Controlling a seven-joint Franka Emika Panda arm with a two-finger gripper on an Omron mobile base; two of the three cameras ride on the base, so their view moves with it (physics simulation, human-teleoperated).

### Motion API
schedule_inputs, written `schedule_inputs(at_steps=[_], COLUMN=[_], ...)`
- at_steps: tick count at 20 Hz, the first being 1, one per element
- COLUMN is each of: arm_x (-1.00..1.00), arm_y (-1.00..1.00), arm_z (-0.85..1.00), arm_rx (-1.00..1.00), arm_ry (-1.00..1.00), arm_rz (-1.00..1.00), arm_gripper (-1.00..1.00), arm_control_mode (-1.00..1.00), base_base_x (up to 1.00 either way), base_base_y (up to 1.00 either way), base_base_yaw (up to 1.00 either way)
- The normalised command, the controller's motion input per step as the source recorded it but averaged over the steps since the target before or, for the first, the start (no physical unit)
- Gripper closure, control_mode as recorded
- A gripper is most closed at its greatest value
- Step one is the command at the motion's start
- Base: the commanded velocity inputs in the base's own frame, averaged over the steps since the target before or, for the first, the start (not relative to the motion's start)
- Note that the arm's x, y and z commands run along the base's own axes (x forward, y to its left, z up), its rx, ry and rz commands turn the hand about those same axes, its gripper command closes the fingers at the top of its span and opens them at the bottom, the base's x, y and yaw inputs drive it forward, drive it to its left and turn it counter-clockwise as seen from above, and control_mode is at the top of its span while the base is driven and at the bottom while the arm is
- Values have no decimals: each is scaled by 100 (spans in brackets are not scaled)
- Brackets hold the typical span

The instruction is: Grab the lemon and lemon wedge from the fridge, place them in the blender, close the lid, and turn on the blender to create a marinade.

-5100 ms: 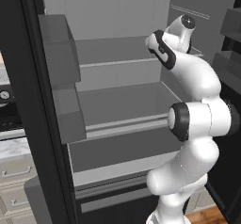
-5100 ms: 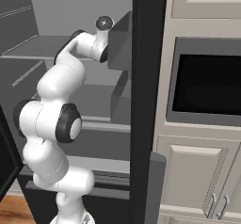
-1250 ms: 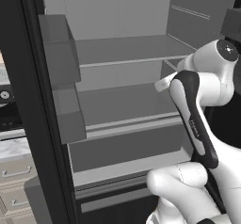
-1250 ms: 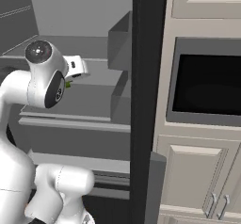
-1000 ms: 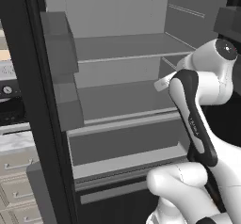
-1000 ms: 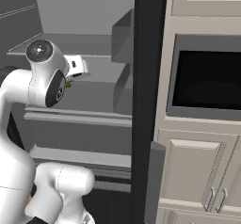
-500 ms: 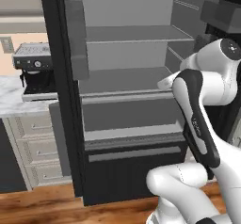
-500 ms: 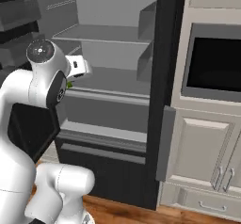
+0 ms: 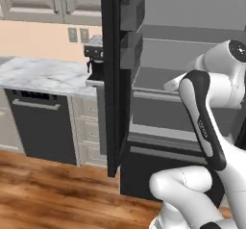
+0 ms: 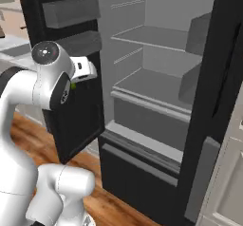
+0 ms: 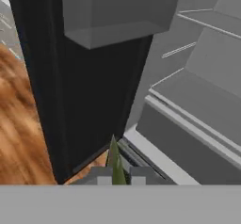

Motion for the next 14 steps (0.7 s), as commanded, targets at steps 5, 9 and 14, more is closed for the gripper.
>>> schedule_inputs(at_steps=[5, 9, 14], arm_x=[0, 0, 0], arm_y=[0, 0, 0], arm_z=[0, 0, 0], arm_rx=[0, 0, 0], arm_ry=[0, 0, 0], arm_rz=[0, 0, 0], arm_gripper=[100, 100, 100], arm_control_mode=[100, 100, 100], base_base_x=[-3, 0, 0], base_base_y=[6, 8, 13], base_base_yaw=[74, 77, 78])
